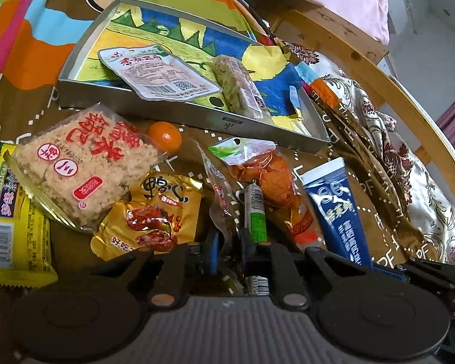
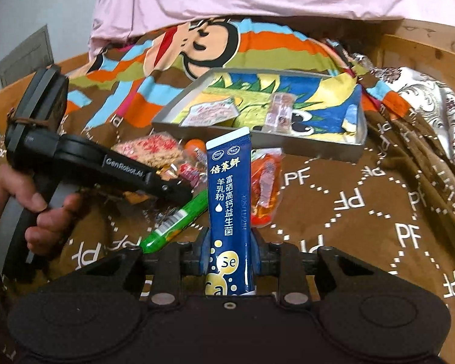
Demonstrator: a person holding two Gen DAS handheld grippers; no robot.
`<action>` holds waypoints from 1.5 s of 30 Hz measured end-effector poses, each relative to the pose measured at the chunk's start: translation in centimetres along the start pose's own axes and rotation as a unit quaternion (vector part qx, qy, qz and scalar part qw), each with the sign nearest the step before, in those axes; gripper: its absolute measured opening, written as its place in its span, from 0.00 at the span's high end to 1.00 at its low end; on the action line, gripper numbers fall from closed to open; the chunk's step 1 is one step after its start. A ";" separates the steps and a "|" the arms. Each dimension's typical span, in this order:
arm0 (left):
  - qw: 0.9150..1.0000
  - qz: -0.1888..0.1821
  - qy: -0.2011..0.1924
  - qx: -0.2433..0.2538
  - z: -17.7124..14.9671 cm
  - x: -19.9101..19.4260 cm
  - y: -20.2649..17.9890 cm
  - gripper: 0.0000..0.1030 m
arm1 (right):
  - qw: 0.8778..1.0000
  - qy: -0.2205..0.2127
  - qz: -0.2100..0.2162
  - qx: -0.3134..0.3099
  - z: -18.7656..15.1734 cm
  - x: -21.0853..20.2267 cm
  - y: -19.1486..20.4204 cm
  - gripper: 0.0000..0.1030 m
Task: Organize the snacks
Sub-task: 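Lift the blue box with the right tool while the left tool grasps a small clear snack bag, then lower the clear bag into the tray with the left tool while the right tool lowers the blue box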
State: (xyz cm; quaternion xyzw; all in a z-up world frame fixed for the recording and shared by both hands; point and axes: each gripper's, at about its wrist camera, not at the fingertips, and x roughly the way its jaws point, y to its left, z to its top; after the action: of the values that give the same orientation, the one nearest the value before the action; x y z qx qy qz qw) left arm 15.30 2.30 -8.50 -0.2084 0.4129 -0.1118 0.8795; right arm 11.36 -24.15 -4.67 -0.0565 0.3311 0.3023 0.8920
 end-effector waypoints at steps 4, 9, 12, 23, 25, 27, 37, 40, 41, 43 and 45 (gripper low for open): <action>1.000 0.006 -0.006 -0.005 -0.1 -0.9 -0.5 0.86 | 1.000 -0.016 0.000 0.008 0.2 -0.6 -0.3 0.72; 0.999 0.003 -0.033 -0.029 -0.2 -3.1 -1.0 0.86 | 0.999 -0.038 0.002 0.008 0.4 -1.6 -0.4 0.72; 0.998 0.002 -0.053 -0.042 -0.2 -4.6 -1.2 0.86 | 0.998 -0.054 0.005 0.014 0.7 -2.2 -0.9 0.72; 0.993 0.007 -0.111 -0.039 3.0 -8.9 -5.0 0.86 | 0.993 -0.112 0.028 0.022 5.5 -4.7 -3.8 0.72; 0.992 -0.001 -0.118 -0.046 4.2 -9.4 -5.8 0.86 | 0.993 -0.114 0.034 0.026 7.3 -4.7 -4.4 0.72; 0.991 0.000 -0.124 -0.044 5.6 -9.8 -6.5 0.86 | 0.992 -0.110 0.042 0.045 9.6 -4.6 -5.6 0.72; 0.987 0.007 -0.141 -0.078 15.3 -7.4 -6.6 0.86 | 0.995 -0.024 0.020 0.091 22.7 -2.0 -11.6 0.72; 0.983 -0.004 -0.141 -0.117 18.0 -3.9 -5.2 0.86 | 0.997 -0.010 0.002 0.082 25.7 0.0 -12.8 0.72; 0.983 -0.007 -0.135 -0.123 19.1 -2.4 -4.7 0.86 | 0.997 -0.005 0.000 0.074 26.7 1.3 -13.2 0.72; 0.983 -0.023 -0.136 -0.122 20.9 0.4 -3.6 0.86 | 0.998 -0.008 0.021 0.067 27.5 4.2 -13.9 0.72; 0.983 -0.035 -0.141 -0.110 22.1 2.7 -2.9 0.86 | 0.996 -0.026 0.044 0.069 27.3 7.2 -14.9 0.72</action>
State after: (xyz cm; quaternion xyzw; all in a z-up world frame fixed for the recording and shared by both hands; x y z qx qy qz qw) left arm 34.07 4.76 3.66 -0.3315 0.2874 -0.0657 0.8962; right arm 39.42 -24.40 10.52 0.0279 0.3298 0.3190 0.8881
